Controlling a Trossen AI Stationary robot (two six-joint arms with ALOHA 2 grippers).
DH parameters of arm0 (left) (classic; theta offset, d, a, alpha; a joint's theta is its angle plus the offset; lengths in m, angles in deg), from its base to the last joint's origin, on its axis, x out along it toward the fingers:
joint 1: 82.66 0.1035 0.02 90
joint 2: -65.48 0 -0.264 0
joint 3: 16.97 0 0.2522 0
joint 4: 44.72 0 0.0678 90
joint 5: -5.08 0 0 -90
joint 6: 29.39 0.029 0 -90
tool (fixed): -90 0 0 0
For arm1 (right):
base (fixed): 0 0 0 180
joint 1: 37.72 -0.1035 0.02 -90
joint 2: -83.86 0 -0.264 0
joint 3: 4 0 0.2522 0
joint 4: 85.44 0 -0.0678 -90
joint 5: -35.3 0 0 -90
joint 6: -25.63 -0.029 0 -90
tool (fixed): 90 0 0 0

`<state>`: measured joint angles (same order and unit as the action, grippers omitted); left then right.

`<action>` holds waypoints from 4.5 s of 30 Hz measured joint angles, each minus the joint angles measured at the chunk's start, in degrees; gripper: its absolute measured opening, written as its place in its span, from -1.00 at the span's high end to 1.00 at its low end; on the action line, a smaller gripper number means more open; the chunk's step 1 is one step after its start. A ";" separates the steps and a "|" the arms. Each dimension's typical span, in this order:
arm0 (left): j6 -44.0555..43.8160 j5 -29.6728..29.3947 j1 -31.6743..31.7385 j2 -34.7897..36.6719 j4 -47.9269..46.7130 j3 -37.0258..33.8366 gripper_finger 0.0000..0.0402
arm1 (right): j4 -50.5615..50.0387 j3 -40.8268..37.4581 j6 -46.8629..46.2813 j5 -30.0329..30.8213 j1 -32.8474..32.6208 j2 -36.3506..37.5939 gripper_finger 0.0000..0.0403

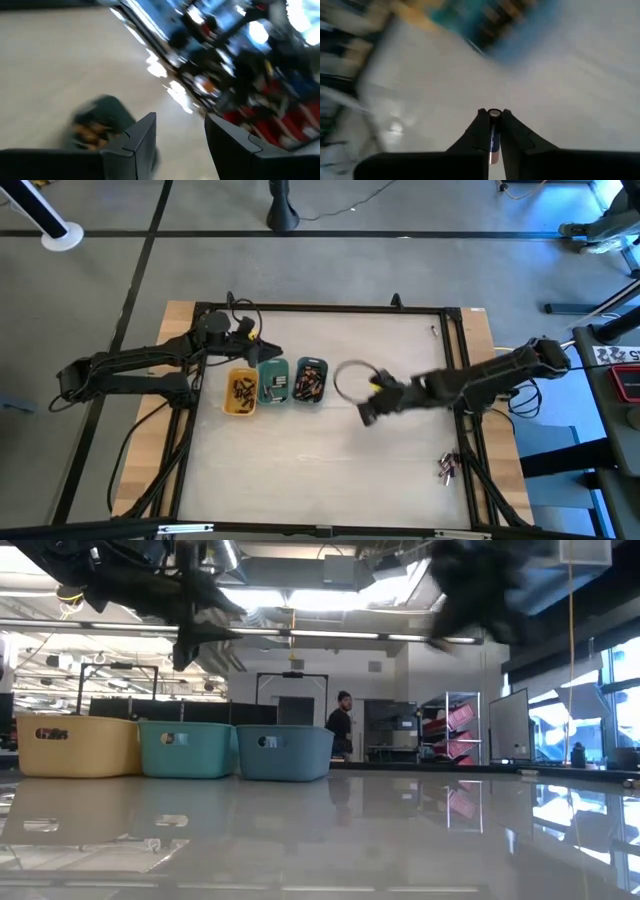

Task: Sort batteries
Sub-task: Put the small black battery into the yellow bin

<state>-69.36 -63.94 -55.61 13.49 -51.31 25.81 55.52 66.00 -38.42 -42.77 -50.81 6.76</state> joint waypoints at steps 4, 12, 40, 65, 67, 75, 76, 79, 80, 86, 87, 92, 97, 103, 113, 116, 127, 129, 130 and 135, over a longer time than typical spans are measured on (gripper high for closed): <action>-0.37 9.94 -0.35 0.00 3.17 0.00 0.21 | 16.20 0.24 10.83 -6.43 8.23 -0.01 0.91; -6.79 9.95 -2.61 -2.52 18.80 0.00 0.21 | 41.33 0.29 16.82 -15.69 19.79 -3.74 0.91; -15.89 3.16 -5.70 -16.46 41.65 -0.04 0.21 | 52.19 10.40 17.69 -22.50 24.87 -17.33 0.91; -10.56 2.78 -5.64 -16.41 36.89 -0.02 0.67 | 50.58 14.13 17.55 -24.81 25.23 -20.96 0.91; -9.90 2.77 -5.68 -16.39 36.90 -0.02 0.84 | 50.29 14.12 17.25 -25.08 25.23 -20.96 0.91; -9.54 2.77 -5.68 -16.39 36.83 -0.02 0.86 | 49.83 14.12 17.36 -25.60 25.23 -20.96 0.90; -9.55 2.77 -5.68 -16.40 36.77 -0.02 0.87 | 49.62 14.12 17.36 -25.62 25.23 -20.96 0.88; -9.53 2.79 -5.68 -16.41 36.76 -0.02 0.87 | 49.44 14.12 17.38 -25.72 25.23 -20.96 0.73; -9.56 2.77 -5.68 -16.41 36.84 -0.02 0.87 | 49.31 14.12 17.40 -26.08 25.23 -20.96 0.66; -9.39 2.72 -5.02 -16.29 36.79 -0.02 0.87 | 49.19 14.10 17.42 -29.66 28.00 -20.34 0.16; -9.42 3.02 -4.61 -16.04 36.19 -0.02 0.87 | 48.70 14.10 17.42 -31.25 29.06 -19.79 0.08; -8.72 5.57 -2.01 -12.33 26.12 0.00 0.87 | 44.17 14.06 18.01 -38.36 33.07 -16.59 -0.15; -5.20 4.82 -1.50 -2.55 3.64 0.02 0.87 | 31.08 14.06 24.39 -35.70 35.03 -11.87 -0.20; -6.34 -5.80 -5.12 10.68 -29.20 0.02 0.87 | 19.70 14.06 30.03 -26.30 35.28 -8.06 -0.20; -17.09 -18.91 -12.53 15.13 -52.58 0.02 0.87 | 16.31 14.06 32.86 -21.42 35.24 -7.96 -0.21; -17.88 -20.36 -13.72 12.71 -54.22 0.02 0.87 | 16.43 14.06 32.95 -21.38 35.24 -7.96 -0.21; -16.10 -20.92 -14.05 -1.36 -54.14 0.02 0.85 | 15.78 14.06 32.88 -22.77 35.24 -7.98 -0.21; -15.12 -20.91 -14.05 -3.38 -54.11 0.01 0.84 | 15.20 14.07 32.86 -23.39 35.24 -7.98 -0.21; -14.82 -20.90 -14.03 -4.33 -54.08 0.02 0.84 | 14.79 14.06 32.85 -23.49 35.24 -7.99 -0.21; -13.79 -20.97 -13.94 -8.02 -51.79 0.02 0.79 | 14.30 14.08 32.52 -23.50 35.22 -8.01 -0.21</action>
<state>-83.15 -84.91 -69.55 5.47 -103.10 25.83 69.82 80.08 -5.90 -66.27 -15.59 -1.25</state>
